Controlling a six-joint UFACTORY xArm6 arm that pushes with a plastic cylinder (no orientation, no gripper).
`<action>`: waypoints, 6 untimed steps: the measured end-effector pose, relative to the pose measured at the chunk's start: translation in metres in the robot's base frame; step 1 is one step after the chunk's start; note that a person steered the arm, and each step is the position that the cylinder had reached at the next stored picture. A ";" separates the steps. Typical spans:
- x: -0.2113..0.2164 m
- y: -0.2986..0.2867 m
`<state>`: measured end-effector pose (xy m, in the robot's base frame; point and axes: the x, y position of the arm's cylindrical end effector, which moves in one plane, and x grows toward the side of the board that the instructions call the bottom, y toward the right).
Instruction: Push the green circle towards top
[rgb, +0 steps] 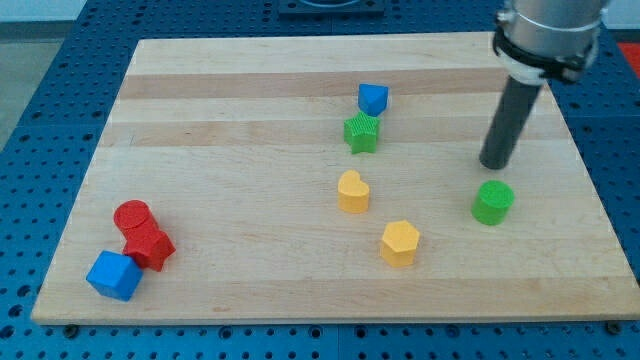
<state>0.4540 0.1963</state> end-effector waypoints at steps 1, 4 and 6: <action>0.037 0.011; 0.091 -0.042; 0.078 -0.027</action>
<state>0.5317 0.1692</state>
